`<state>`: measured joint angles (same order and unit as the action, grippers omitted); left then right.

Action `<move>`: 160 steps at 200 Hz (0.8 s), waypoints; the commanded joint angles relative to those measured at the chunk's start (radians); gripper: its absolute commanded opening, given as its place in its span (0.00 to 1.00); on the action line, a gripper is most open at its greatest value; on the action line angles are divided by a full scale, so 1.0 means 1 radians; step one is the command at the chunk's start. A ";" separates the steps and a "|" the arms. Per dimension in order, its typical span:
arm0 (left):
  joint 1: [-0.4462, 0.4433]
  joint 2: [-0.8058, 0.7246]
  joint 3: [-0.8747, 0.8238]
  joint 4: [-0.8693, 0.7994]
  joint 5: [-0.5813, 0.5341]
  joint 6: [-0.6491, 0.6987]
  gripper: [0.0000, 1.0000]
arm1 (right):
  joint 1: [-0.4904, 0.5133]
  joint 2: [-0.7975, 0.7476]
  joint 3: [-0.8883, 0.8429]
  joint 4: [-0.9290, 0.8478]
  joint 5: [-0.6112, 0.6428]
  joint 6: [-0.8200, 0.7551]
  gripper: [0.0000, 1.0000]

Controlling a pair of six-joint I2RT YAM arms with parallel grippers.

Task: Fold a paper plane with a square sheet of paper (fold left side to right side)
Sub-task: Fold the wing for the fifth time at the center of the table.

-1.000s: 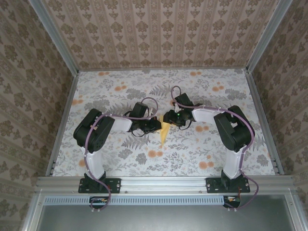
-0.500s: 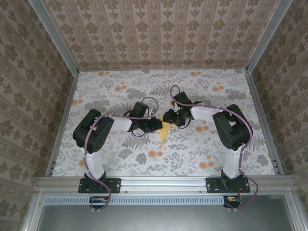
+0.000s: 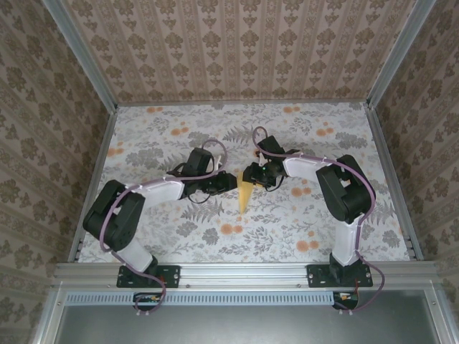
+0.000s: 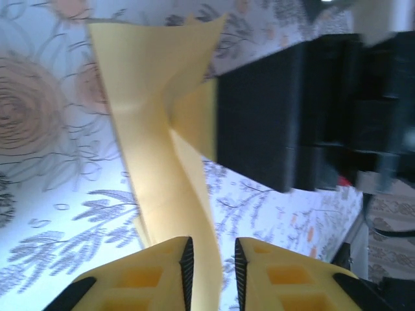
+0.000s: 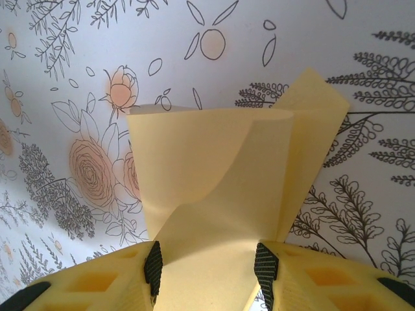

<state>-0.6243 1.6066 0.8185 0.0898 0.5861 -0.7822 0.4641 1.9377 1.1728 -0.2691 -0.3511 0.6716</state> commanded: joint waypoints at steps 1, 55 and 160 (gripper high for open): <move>-0.054 -0.026 0.010 -0.021 0.050 -0.009 0.22 | 0.008 0.063 -0.013 -0.083 0.078 -0.018 0.48; -0.145 0.069 0.052 0.059 0.092 -0.072 0.21 | 0.013 0.066 -0.007 -0.089 0.078 -0.020 0.48; -0.150 0.180 0.122 -0.097 -0.026 0.023 0.24 | 0.015 0.062 -0.002 -0.109 0.087 -0.030 0.48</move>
<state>-0.7780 1.7618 0.9264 0.0582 0.5945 -0.8036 0.4717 1.9400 1.1831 -0.2855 -0.3435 0.6571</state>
